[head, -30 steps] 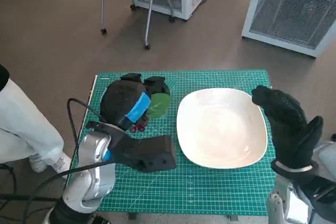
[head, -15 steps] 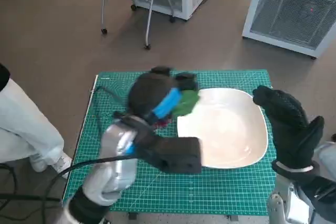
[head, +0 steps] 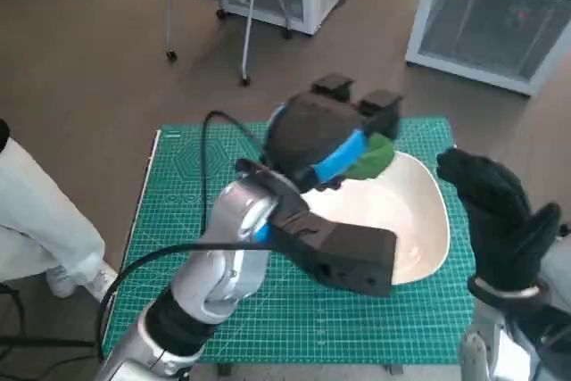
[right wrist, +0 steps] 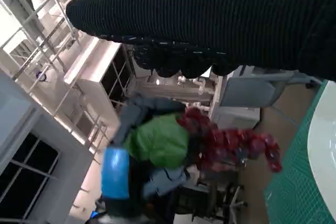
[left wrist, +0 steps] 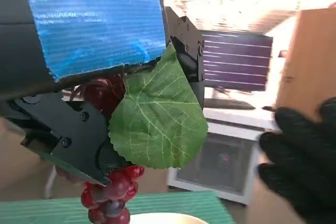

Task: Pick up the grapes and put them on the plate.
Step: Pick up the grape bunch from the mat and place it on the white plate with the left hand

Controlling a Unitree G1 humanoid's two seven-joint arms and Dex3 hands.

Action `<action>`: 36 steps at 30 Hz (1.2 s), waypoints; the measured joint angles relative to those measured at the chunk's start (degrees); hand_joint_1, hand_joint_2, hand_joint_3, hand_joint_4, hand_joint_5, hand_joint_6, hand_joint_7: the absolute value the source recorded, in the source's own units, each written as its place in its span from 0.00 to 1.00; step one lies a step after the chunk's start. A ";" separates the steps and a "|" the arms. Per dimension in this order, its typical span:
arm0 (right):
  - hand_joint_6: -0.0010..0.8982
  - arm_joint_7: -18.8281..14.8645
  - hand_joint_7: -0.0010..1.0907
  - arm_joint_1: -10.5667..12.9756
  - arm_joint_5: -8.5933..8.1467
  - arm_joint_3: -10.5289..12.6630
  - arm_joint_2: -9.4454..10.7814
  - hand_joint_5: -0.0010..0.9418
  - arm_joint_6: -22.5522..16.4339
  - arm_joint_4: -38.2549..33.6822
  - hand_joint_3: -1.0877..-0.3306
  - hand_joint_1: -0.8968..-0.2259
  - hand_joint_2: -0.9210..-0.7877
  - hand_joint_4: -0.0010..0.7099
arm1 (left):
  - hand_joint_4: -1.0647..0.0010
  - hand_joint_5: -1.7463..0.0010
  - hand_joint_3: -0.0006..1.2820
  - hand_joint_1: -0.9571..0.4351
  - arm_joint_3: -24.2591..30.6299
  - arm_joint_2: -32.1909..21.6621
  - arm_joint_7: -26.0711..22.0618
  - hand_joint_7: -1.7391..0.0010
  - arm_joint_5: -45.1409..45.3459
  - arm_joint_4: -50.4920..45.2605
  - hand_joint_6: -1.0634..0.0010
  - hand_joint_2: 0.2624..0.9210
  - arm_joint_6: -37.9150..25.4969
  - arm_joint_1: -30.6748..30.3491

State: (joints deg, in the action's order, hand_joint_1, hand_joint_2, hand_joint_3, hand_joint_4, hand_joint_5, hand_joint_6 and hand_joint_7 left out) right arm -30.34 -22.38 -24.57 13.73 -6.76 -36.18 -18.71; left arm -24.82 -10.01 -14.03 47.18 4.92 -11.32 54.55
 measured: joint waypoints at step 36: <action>0.24 3.47 0.72 1.01 2.19 0.82 0.12 0.01 -1.70 0.31 0.68 0.72 0.00 0.91 | 0.46 0.19 0.38 0.90 2.55 5.44 -0.58 0.73 -10.07 20.81 0.61 0.72 3.95 6.38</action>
State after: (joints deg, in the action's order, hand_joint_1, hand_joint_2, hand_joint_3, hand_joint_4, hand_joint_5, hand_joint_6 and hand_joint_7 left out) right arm -26.87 -21.37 -22.38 14.54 -6.64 -37.88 -18.40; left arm -22.28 -4.58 -14.60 37.11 25.73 -7.37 60.93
